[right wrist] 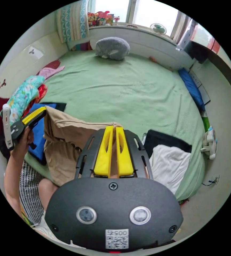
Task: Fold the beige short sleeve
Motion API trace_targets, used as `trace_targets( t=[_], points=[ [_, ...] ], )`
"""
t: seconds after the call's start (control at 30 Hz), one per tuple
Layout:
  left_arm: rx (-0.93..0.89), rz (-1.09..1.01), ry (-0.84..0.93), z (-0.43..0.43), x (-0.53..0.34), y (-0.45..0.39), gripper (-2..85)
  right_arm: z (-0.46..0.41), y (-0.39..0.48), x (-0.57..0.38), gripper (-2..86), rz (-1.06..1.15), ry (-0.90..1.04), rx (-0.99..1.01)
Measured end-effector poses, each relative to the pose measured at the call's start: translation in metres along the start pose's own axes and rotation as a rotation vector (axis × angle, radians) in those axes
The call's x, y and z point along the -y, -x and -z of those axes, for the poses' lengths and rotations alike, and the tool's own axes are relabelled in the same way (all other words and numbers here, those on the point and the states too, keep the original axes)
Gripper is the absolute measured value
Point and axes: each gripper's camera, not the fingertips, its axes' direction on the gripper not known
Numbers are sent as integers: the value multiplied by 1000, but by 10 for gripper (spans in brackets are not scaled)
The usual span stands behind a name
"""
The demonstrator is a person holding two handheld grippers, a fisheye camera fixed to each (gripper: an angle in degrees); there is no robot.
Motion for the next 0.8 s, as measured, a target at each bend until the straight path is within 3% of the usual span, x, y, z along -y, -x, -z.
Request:
trace_targets(
  t=[0.2, 0.33, 0.57, 0.8],
  points=[
    [33, 25, -120, 13, 60, 12, 12, 19, -1, 64, -3, -95, -149, -98],
    [71, 4, -40, 4, 67, 20, 47, -4, -6, 66, 36, -145, -61, -96],
    [-60, -113, 146, -15, -15, 35, 55, -56, 12, -47, 108, 29, 96, 117],
    [-237, -208, 351, -10, -115, 45, 53, -79, 33, -193, 118, 187, 235, 107]
  ],
)
